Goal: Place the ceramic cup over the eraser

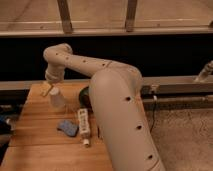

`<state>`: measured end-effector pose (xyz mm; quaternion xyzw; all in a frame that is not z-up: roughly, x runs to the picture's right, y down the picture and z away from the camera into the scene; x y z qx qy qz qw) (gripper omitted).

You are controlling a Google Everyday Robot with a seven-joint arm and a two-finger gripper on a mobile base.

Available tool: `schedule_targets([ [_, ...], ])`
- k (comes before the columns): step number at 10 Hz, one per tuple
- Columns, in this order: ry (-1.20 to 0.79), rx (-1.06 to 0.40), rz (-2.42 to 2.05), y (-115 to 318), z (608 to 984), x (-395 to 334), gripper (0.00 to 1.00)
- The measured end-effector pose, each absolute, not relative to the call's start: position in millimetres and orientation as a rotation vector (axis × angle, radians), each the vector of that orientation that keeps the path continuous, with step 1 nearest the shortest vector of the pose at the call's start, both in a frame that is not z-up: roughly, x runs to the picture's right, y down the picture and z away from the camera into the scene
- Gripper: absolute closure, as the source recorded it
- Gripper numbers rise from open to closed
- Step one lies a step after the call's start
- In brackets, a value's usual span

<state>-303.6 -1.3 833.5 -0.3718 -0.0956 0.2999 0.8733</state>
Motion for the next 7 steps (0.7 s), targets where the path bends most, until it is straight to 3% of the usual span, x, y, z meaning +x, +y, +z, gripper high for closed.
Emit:
schedule_targets([
  [7, -0.145, -0.821, 0.623, 20.8, 864.8, -309.0, 0.20],
])
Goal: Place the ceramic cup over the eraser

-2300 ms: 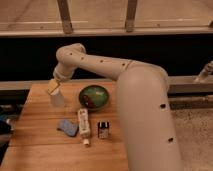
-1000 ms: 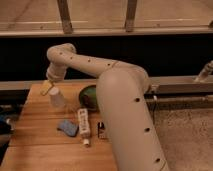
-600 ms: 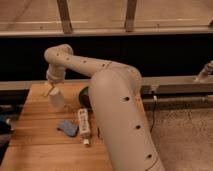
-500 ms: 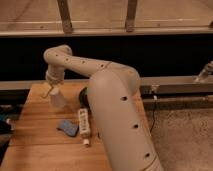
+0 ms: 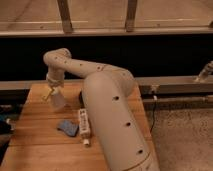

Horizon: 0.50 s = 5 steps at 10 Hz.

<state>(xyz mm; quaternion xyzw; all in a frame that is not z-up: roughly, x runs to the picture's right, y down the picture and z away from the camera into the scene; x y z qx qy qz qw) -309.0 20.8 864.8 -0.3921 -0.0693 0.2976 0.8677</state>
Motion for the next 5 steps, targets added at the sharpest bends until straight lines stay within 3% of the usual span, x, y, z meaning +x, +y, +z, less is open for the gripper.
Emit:
schedule_targets([
  [5, -0.120, -0.853, 0.635, 31.9, 884.9, -310.1, 0.20],
])
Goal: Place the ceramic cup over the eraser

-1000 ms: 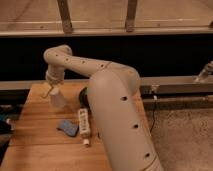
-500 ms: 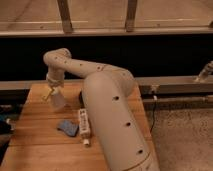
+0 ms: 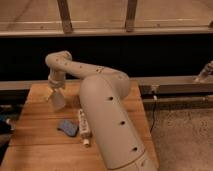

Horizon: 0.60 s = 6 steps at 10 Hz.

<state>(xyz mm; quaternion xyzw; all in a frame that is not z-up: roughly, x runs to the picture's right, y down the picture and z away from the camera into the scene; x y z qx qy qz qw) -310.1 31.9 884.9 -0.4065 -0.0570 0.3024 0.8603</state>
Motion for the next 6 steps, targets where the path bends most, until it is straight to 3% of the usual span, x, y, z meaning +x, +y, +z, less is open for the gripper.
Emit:
schedule_targets([
  [2, -0.118, -0.864, 0.628, 34.1, 887.5, -312.2, 0.24],
  [6, -0.133, -0.885, 0.601, 39.7, 889.8, -316.4, 0.66],
])
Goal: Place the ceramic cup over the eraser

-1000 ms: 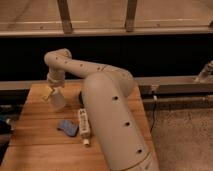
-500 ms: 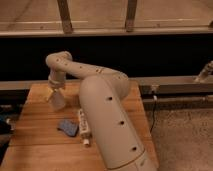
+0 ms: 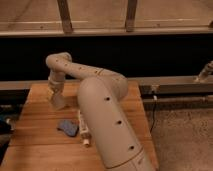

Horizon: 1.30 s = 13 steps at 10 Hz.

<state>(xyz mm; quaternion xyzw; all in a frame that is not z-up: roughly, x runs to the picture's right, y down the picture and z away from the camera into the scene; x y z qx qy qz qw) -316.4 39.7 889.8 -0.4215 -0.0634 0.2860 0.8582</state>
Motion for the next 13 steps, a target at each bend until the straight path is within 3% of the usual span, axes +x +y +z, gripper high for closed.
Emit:
schedule_targets([
  [3, -0.143, -0.891, 0.587, 40.3, 889.4, -318.6, 0.95],
  [4, -0.146, -0.891, 0.587, 39.7, 888.7, -318.5, 1.00],
  [13, -0.107, -0.779, 0.616, -11.6, 852.4, -266.6, 1.00],
])
